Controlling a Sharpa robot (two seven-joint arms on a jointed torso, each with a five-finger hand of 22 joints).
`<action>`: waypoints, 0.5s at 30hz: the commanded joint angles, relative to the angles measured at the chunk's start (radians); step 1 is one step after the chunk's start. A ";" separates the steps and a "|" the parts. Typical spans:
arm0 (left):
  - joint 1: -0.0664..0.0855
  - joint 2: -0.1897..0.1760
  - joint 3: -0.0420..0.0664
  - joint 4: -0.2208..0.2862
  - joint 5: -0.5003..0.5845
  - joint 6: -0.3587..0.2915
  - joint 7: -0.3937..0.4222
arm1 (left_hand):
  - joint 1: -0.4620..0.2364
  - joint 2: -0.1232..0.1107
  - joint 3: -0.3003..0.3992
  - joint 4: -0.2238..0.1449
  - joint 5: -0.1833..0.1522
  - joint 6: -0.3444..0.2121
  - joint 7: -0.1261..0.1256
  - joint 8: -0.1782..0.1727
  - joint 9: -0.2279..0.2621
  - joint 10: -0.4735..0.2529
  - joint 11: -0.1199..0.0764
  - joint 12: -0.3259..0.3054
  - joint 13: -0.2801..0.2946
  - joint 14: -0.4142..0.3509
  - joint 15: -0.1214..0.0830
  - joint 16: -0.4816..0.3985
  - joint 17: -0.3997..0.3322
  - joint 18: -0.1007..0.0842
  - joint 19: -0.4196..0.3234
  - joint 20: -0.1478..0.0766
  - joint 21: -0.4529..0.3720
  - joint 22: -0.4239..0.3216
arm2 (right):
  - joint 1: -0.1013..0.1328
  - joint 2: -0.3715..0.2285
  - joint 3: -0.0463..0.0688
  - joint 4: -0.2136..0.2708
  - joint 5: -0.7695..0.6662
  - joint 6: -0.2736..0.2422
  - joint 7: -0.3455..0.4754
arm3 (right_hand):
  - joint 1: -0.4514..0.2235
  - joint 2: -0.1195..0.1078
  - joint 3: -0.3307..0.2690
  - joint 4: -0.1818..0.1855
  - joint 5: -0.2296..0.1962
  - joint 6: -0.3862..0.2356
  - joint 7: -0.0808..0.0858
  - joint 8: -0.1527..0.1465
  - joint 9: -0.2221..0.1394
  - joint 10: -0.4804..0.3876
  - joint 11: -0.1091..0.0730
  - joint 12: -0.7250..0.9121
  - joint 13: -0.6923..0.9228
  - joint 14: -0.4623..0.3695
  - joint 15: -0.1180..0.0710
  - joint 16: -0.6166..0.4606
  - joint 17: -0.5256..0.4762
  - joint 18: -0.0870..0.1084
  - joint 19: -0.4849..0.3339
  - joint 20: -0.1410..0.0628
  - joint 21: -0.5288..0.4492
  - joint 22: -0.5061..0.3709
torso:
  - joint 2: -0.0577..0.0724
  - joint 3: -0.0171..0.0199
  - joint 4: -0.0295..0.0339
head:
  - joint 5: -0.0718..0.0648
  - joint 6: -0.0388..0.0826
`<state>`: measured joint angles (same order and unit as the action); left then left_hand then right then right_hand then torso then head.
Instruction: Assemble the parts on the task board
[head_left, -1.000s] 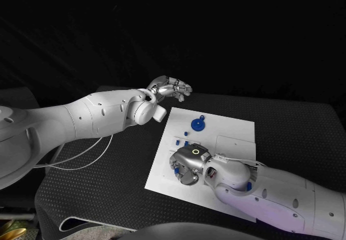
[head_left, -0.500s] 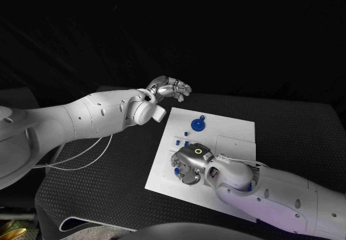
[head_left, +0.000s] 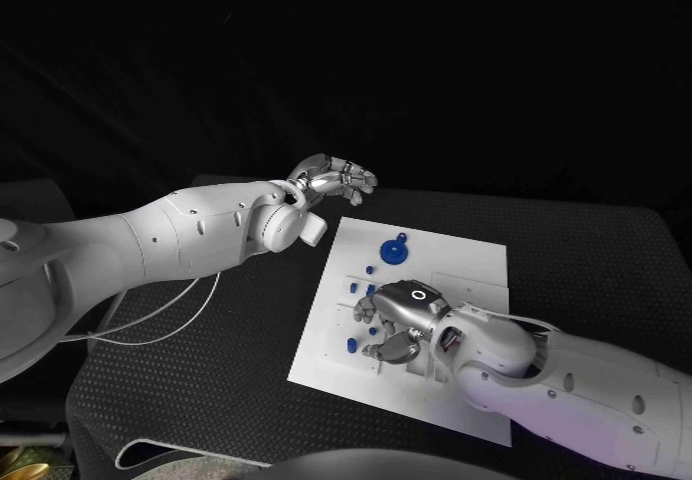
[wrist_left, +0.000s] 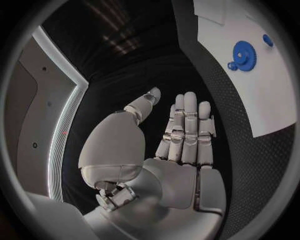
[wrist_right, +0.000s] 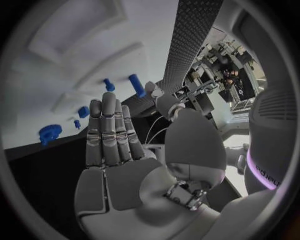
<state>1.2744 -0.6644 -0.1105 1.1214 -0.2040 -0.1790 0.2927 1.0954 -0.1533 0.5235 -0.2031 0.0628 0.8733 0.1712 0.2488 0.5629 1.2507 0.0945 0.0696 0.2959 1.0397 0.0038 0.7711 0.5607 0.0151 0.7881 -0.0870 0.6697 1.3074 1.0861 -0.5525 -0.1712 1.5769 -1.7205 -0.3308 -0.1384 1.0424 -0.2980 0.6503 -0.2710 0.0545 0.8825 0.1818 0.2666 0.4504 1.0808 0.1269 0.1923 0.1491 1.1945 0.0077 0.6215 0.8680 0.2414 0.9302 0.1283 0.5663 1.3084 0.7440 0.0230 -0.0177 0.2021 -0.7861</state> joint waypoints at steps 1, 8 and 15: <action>0.001 -0.001 0.000 -0.002 0.000 0.013 0.006 | -0.008 0.003 0.000 0.005 0.005 -0.009 0.001 0.004 0.001 -0.005 0.000 0.000 -0.001 0.006 0.004 -0.005 0.002 0.018 0.008 -0.004 -0.006 0.004 | 0.023 -0.032 0.013 0.025 0.176 -0.018 0.061 | -0.026 0.002 -0.046 0.001 -0.001 -0.017 0.003 -0.008 -0.004 -0.010 -0.001 0.011 -0.004 0.002 0.007 0.004 0.002 0.020 0.001 -0.003 0.002 0.021 | -0.001 0.0000 -0.0024 | -0.010 0.010; 0.001 -0.001 -0.006 -0.010 0.000 0.019 0.005 | -0.006 0.001 0.001 0.004 0.005 -0.009 0.000 0.004 0.001 -0.005 0.000 0.000 -0.001 0.006 0.004 -0.006 0.002 0.019 0.007 -0.004 -0.007 0.005 | 0.096 -0.151 0.035 0.021 0.555 0.070 0.088 | -0.061 0.040 -0.077 0.066 0.006 -0.009 -0.002 0.006 -0.002 0.029 -0.019 0.062 0.003 0.012 -0.010 0.009 0.001 0.020 0.011 -0.012 0.003 0.016 | -0.004 0.0000 -0.0048 | -0.039 0.028; 0.000 -0.001 -0.019 -0.018 0.000 0.018 0.006 | -0.006 0.001 0.001 0.004 0.005 -0.009 0.000 0.005 0.001 -0.005 0.000 0.001 -0.001 0.005 0.004 -0.006 0.003 0.019 0.007 -0.004 -0.007 0.006 | 0.152 -0.243 0.034 -0.033 0.626 0.223 -0.008 | -0.028 0.079 -0.078 0.099 -0.005 0.031 -0.022 0.036 0.012 0.124 -0.065 0.195 0.089 0.025 -0.044 0.031 0.022 0.020 0.022 -0.016 0.008 0.019 | -0.010 0.0002 -0.0127 | -0.067 0.039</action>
<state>1.2738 -0.6672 -0.1295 1.1047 -0.2040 -0.1760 0.2918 1.0954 -0.1533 0.5235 -0.2031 0.0628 0.8734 0.1712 0.2488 0.5629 1.2507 0.0945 0.0696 0.2958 1.0397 0.0038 0.7711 0.5625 0.0151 0.7881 -0.0869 0.6697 1.3081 1.2342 -0.7898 -0.1361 1.5508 -1.1964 -0.2355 -0.0977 1.0186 -0.2239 0.5734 -0.1754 0.0542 0.9099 0.1563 0.3017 0.4622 1.2005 0.0648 0.3807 0.2333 1.2200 -0.0321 0.6533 0.8897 0.2575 0.9469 0.1121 0.5700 1.3087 0.7377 0.0232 -0.0254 0.1458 -0.7503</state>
